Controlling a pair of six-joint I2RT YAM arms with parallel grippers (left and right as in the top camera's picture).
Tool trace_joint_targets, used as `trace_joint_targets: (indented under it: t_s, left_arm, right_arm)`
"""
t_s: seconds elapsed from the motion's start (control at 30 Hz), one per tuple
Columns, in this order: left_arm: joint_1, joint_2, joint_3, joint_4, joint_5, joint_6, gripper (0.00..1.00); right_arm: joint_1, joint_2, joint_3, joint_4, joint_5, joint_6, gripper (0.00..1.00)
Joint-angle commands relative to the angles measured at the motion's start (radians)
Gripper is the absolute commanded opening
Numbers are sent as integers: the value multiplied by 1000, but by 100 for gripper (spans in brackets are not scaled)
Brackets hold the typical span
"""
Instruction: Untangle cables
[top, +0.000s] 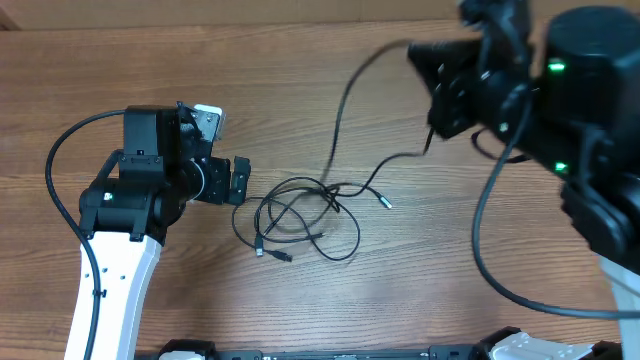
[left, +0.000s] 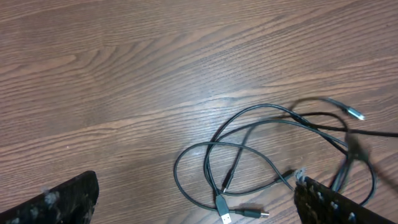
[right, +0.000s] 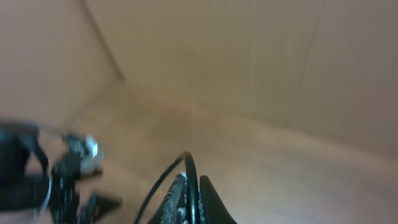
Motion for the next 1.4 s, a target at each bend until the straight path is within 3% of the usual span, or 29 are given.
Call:
trace_joint_targets:
  t_s: [0.0, 0.43, 0.6, 0.67, 0.87, 1.07, 1.37]
  left_arm:
    - [1, 3, 3, -2, 14, 19, 100]
    - [1, 3, 3, -2, 14, 19, 100]
    - [1, 3, 3, -2, 14, 18, 99]
    - [1, 3, 3, -2, 14, 19, 100]
    - [1, 3, 3, -2, 14, 19, 100]
    - [1, 3, 3, -2, 14, 19, 100]
    - [1, 3, 3, -2, 14, 19, 100]
  right_arm:
    - [-12, -20, 56, 58, 59, 7, 4]
    - [-11, -40, 58, 436, 268, 59, 4]
    - [-12, -34, 58, 516, 465, 42, 4]
    - [-17, -31, 58, 565, 516, -27, 4]
    - [-28, -27, 58, 689, 591, -428, 4]
    - [-31, -22, 58, 771, 822, -647, 4]
    - [-210, 48, 56, 627, 938, -662, 4]
